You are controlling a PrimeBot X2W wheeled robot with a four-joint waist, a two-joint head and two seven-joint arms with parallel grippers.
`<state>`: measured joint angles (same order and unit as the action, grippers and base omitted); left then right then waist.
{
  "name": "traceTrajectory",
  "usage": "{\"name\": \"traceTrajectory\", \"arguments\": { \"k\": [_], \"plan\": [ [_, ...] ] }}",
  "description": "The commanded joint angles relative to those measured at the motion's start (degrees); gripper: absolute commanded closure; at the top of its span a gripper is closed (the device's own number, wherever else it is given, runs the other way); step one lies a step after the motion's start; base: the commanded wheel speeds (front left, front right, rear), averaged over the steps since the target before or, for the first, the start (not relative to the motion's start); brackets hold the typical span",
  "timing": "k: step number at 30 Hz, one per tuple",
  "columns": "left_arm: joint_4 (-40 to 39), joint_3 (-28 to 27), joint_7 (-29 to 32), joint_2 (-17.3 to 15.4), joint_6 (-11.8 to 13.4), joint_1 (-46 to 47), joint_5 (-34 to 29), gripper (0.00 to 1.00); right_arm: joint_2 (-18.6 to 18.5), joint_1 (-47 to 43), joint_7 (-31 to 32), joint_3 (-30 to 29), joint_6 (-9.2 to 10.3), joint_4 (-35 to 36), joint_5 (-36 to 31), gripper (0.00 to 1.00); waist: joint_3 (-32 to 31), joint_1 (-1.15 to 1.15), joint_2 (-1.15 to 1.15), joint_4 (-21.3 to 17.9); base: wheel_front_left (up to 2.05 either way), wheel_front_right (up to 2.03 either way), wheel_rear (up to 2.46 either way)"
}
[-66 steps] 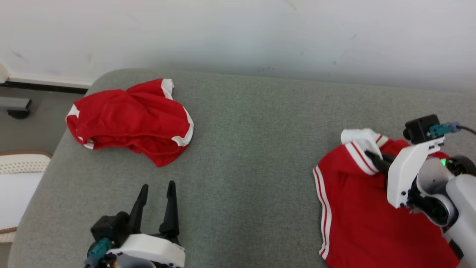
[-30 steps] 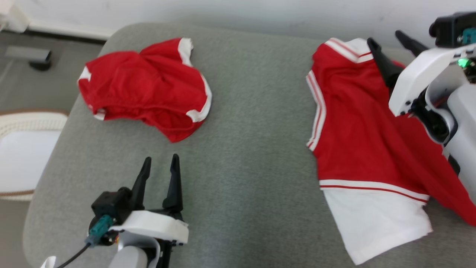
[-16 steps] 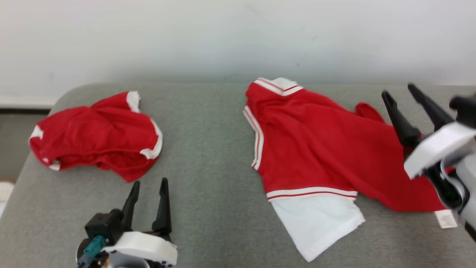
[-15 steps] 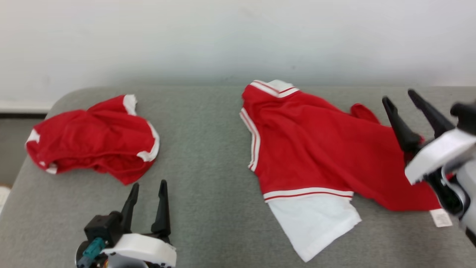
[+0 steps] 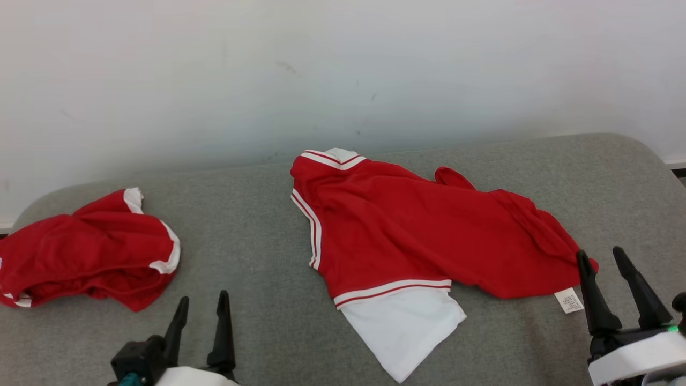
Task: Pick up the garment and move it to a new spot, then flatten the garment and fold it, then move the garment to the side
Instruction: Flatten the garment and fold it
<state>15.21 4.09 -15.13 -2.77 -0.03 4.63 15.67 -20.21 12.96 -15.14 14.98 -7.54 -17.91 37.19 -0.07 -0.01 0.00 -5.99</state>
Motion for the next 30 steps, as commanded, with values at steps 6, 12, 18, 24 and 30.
{"name": "traceTrajectory", "arguments": {
  "k": [6,12,18,24,30],
  "plan": [
    [0.0,0.4,0.0,-0.2,-0.6,-0.3,-0.4,0.00,4.2,-5.8,0.0,-4.7,0.10,3.8,-5.6,0.00,0.1,0.01,0.00,-0.9,0.00,0.00,0.00],
    [1.5,3.2,0.0,-0.2,-1.6,2.9,-0.4,0.00,6.1,-6.0,1.2,-5.8,0.10,5.2,-7.7,0.00,0.8,0.01,0.00,-0.7,0.00,0.00,0.00],
    [6.5,7.5,3.5,-0.2,-3.3,9.6,0.2,0.00,7.2,-4.6,1.9,-6.6,0.10,5.7,-8.3,0.00,2.6,0.01,0.00,-2.2,0.00,0.00,0.00],
    [13.3,9.4,10.2,-0.6,-4.3,16.6,2.9,0.00,8.2,-3.2,2.0,-7.0,0.10,5.4,-8.5,0.00,4.8,0.01,0.00,-5.8,0.00,0.00,0.00],
    [22.8,9.5,16.3,-2.1,-4.9,23.3,4.2,0.00,9.0,-2.0,1.4,-7.4,0.10,4.8,-8.6,0.00,7.1,0.01,0.00,-9.8,0.00,0.00,0.00]
  ]
}}
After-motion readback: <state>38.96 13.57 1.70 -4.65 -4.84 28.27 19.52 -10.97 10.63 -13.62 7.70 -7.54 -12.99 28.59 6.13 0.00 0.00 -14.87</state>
